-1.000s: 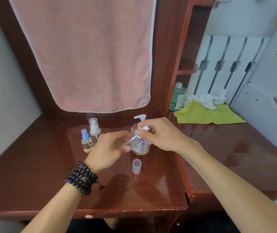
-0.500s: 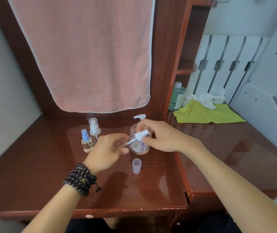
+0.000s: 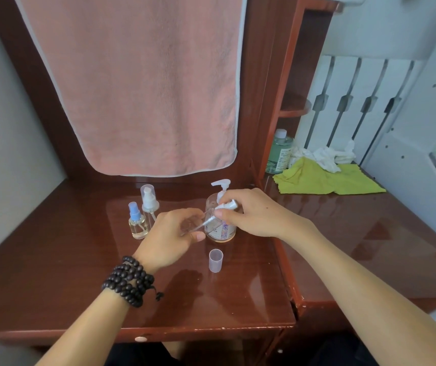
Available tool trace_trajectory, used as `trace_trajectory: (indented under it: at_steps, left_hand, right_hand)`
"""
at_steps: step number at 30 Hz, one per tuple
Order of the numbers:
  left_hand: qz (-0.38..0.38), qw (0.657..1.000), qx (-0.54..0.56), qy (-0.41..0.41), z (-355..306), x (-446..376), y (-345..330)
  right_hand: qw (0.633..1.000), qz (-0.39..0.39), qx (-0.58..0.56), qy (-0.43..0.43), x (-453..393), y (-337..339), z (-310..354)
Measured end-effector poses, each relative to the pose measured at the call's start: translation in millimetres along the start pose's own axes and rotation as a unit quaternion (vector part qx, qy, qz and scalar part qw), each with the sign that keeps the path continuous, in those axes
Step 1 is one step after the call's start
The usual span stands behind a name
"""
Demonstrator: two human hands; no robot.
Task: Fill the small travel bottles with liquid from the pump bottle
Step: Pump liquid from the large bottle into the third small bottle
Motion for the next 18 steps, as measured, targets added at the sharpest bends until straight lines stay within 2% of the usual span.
trace_trajectory:
  at_steps: [7,10,14,18]
  left_hand:
    - [0.024,0.999,0.030,0.000,1.6,-0.1,-3.2]
    - [0.035,0.997,0.056,0.028,9.8,3.0,-1.3]
    - [-0.008,0.997,0.036,0.070,24.4,7.1,13.0]
    - [-0.063,0.990,0.046,0.121,35.5,14.1,31.8]
  right_hand:
    - [0.999,-0.015,0.000,0.040,1.4,10.5,6.6]
    - [0.998,-0.039,-0.002,0.041,2.0,24.0,6.1]
    - [0.999,-0.053,-0.014,0.002,4.5,42.8,-10.9]
    - [0.995,-0.059,-0.025,-0.073,11.3,56.7,-32.3]
Point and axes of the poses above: each hand's wrist, its own x-axis away from the middle knuckle, its own y-axis out of the back of the hand, z = x × y, the point moved 8 cm from there along -x, towards the middle knuckle, and after that the axes turned 8 degrees about -z, right-handed, at the moved point
